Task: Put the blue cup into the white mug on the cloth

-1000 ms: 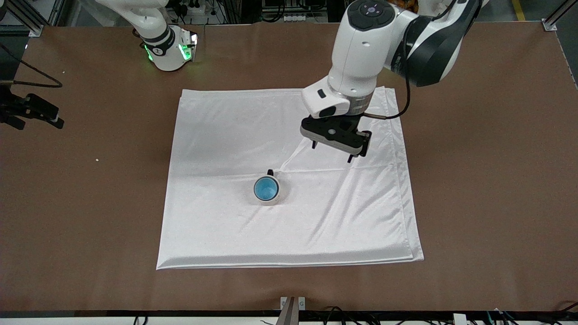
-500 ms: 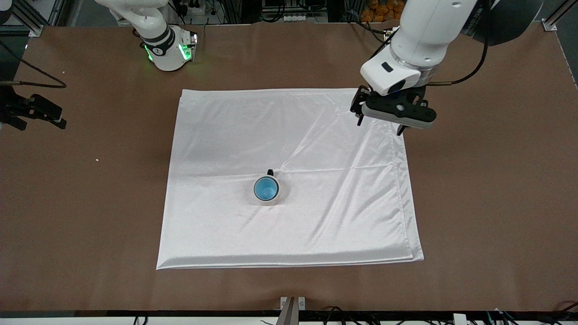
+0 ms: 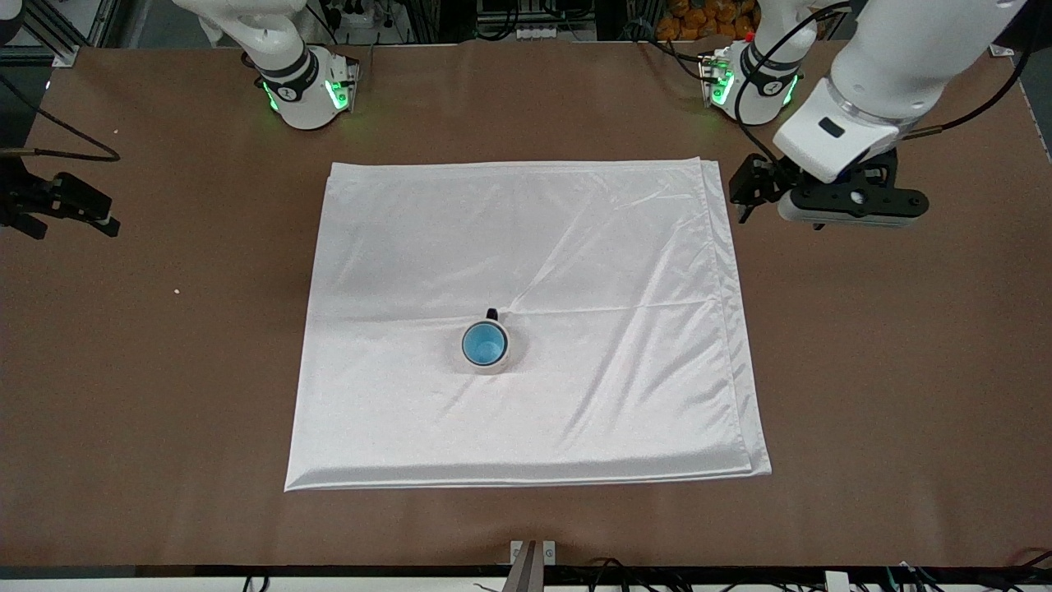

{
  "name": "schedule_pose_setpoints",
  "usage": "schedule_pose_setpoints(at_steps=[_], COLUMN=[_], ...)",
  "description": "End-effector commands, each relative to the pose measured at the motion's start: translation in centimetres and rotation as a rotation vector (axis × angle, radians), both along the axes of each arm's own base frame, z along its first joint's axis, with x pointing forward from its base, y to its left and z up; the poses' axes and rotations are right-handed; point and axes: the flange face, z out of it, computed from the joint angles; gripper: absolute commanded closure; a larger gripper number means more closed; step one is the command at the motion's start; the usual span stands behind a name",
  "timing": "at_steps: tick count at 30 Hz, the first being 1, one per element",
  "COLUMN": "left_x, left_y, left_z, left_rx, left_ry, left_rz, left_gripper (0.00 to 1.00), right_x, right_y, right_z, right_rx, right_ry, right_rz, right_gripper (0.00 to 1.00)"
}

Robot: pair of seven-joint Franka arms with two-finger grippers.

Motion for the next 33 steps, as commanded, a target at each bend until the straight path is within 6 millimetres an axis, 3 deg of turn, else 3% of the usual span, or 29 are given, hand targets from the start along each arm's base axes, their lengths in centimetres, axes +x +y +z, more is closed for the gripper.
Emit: schedule_pose_setpoints(at_steps=[1,5,11,20,24,33], left_x=[-1.8,-3.4,-4.4,-4.3,-3.7,-3.4], left_y=[2.0,2.6,2.8,3.5,5.2,7.0], left_z=[1.2,2.6,2.7,2.9,3.0,3.0], left_rx=[-0.009,-0.001,0.013,-0.032,-0.045,-0.044], left_ry=[0.036,0.040,0.084,0.102,0.106,0.111], left_rz=[0.043,0.086,0.125,0.130,0.163,0.121], left_gripper=[0.00,0.00,0.00,0.00,0.00,0.00], right_x=[-0.4,-0.4,-0.4,-0.5,-0.3,0.0], right_y=[-0.2,-0.3,-0.4,-0.4,-0.4,-0.5], right_z=[0.3,0.3,0.2,-0.3,-0.5,-0.6], right_rx=[-0.013,-0.014,-0.013,-0.012,-0.013,-0.013], right_ry=[-0.002,-0.001,0.000,0.008,0.003,-0.009], right_rz=[-0.017,-0.019,-0.021,-0.020,-0.021,-0.022], right_gripper=[0.00,0.00,0.00,0.00,0.00,0.00])
